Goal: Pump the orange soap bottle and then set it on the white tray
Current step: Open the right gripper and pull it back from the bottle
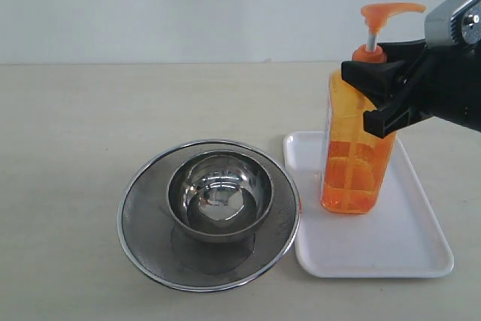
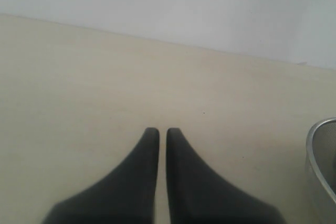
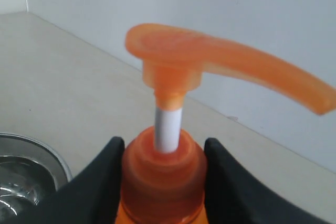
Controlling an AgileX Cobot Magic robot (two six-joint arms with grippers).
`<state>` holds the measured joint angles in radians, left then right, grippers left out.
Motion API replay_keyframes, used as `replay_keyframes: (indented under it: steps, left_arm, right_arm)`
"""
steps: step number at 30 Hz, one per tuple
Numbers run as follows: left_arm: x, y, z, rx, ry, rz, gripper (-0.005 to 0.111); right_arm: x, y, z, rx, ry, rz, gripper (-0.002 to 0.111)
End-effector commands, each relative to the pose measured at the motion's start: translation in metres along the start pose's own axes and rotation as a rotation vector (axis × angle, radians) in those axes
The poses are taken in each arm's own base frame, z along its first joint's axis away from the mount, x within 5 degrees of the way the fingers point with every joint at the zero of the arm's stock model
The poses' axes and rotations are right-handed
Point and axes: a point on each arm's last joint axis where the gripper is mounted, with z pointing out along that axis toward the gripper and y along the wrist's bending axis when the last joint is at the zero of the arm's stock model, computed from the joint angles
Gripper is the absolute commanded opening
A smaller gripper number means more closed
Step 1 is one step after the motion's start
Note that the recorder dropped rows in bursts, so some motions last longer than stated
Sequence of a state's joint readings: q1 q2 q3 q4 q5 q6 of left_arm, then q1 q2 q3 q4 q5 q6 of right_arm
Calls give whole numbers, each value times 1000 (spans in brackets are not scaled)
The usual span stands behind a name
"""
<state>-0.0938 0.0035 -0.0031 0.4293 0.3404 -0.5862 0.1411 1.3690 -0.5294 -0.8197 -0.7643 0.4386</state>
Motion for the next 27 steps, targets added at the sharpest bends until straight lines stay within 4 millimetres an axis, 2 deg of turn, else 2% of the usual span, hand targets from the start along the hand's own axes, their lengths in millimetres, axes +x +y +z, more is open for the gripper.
replay_keyframes:
  steps: [1,6,7,10,14,23,27]
  left_arm:
    - [1,0,0,-4,0,5,5]
    - [1,0,0,-4,0,5,5]
    - [1,0,0,-4,0,5,5]
    - [1,0,0,-4,0,5,5]
    - [1,0,0,-4,0,5,5]
    - [1,0,0,-4,0,5,5]
    - [1,0,0,-4,0,5,5]
  right_arm:
    - [-7,-2,-1,4,-30,8,23]
    - [-6,-5,-1,42,-17,43,73]
    - [-4,-7,-1,65,-4,64,81]
    - [1,-11,-1,105,47,78,93]
    - [3,-12,-2,118,71,115,101]
    - [2,-10,-3,109,68,169,101]
    - [-6,2,-17,64,19,122,101]
